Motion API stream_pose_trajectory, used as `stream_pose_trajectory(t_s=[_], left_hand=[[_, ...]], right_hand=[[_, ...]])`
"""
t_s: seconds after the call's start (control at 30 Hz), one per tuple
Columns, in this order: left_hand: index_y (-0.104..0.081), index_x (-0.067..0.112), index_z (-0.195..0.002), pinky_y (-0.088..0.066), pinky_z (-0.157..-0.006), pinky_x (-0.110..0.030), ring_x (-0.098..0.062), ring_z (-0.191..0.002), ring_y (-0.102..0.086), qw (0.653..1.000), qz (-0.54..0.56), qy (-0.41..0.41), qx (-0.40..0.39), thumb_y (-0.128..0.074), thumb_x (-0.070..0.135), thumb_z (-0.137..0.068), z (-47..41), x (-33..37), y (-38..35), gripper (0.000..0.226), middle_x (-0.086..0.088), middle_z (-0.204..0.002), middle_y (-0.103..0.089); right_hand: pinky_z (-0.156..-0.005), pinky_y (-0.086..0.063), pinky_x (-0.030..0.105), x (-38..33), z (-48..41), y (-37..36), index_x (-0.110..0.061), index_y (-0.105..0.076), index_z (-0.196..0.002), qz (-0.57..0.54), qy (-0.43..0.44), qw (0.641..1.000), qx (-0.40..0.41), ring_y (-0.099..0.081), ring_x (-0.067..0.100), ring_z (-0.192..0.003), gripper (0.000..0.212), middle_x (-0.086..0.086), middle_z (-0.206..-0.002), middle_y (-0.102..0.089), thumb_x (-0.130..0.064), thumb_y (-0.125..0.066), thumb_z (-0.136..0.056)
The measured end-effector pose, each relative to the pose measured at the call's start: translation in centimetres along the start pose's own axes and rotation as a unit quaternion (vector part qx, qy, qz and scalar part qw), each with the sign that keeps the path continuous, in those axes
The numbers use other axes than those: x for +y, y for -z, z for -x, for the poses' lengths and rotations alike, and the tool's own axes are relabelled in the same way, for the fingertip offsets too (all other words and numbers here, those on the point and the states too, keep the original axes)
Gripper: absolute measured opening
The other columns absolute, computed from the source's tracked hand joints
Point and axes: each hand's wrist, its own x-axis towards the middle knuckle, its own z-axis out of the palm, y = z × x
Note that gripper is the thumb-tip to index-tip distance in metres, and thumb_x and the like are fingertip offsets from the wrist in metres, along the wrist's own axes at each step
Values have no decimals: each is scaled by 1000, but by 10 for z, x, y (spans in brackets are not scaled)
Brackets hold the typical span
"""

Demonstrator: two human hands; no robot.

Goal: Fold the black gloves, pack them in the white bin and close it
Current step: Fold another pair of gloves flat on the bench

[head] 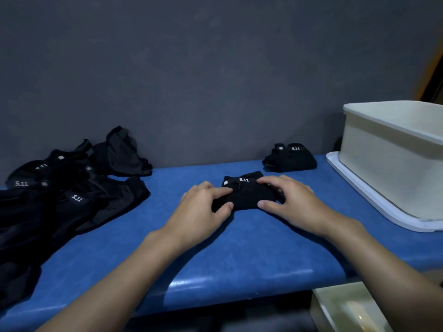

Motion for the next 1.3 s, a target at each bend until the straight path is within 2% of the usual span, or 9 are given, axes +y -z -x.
stream_pose_trajectory(t_s=[0.3, 0.4, 0.5, 0.57, 0.67, 0.73, 1.03, 1.2, 1.3], left_hand=[[-56, 30, -137, -43, -98, -45, -21, -106, -54, 997, -3, -49, -53, -59, 41, -94, -48, 48, -42, 45, 3, -105, -56], [-52, 29, -142, -40, -103, -44, -19, -113, -52, 996, -3, -59, -62, -58, 40, -95, -61, 68, -57, 48, 3, -112, -59], [-51, 26, -143, -39, -106, -44, -18, -119, -52, 997, 16, -61, -50, -59, 37, -96, -72, 82, -73, 49, 4, -120, -61], [-52, 24, -142, -40, -106, -43, -18, -124, -52, 997, 30, -54, -35, -61, 34, -96, -78, 88, -81, 49, 2, -128, -61], [-54, 23, -140, -40, -108, -43, -17, -128, -52, 998, 31, -49, -11, -62, 31, -95, -83, 94, -88, 47, 3, -135, -62], [-55, 23, -138, -40, -108, -43, -17, -126, -53, 999, 24, -49, 1, -62, 30, -95, -85, 95, -89, 44, 4, -133, -63], [-53, 26, -137, -41, -106, -45, -17, -123, -55, 999, 24, -43, 12, -63, 29, -94, -84, 95, -90, 45, 3, -130, -62], [-50, 31, -139, -42, -104, -46, -14, -116, -55, 998, 32, -42, 15, -64, 31, -93, -81, 95, -83, 49, 6, -128, -54], [-55, 29, -133, -43, -102, -45, -14, -111, -56, 999, 33, -35, 24, -63, 32, -93, -76, 92, -70, 42, 7, -125, -55]], right_hand=[[-101, -31, 40, 46, 3, 33, -38, -47, -137, 66, -101, 992, 39, -51, 15, -121, 50, -10, -125, -57, -37, -63, -89], [-104, -36, 42, 65, 3, 46, -36, -50, -136, 76, -145, 984, 68, -55, 18, -120, 50, -7, -125, -63, -31, -64, -88], [-100, -44, 39, 82, 2, 53, -29, -53, -135, 47, -164, 980, 99, -60, 22, -114, 51, -2, -123, -67, -24, -66, -86], [-100, -43, 39, 87, 2, 52, -28, -54, -136, 44, -163, 979, 117, -59, 24, -115, 53, 0, -121, -68, -30, -68, -85], [-98, -33, 39, 86, 3, 51, -36, -49, -138, 142, -168, 967, 129, -49, 26, -120, 54, -3, -119, -66, -51, -62, -87], [-95, -27, 40, 85, 3, 51, -38, -47, -138, 165, -171, 963, 129, -46, 25, -120, 54, -4, -119, -65, -56, -58, -88], [-93, -30, 40, 84, 1, 50, -38, -47, -133, 156, -167, 965, 131, -50, 25, -112, 50, -4, -113, -66, -55, -58, -88], [-94, -30, 40, 75, 6, 53, -35, -39, -139, 158, -168, 963, 142, -44, 28, -118, 60, 1, -125, -55, -52, -62, -86], [-97, -29, 39, 61, 7, 53, -31, -38, -140, 152, -155, 964, 156, -39, 27, -120, 62, 2, -129, -50, -50, -62, -86]])
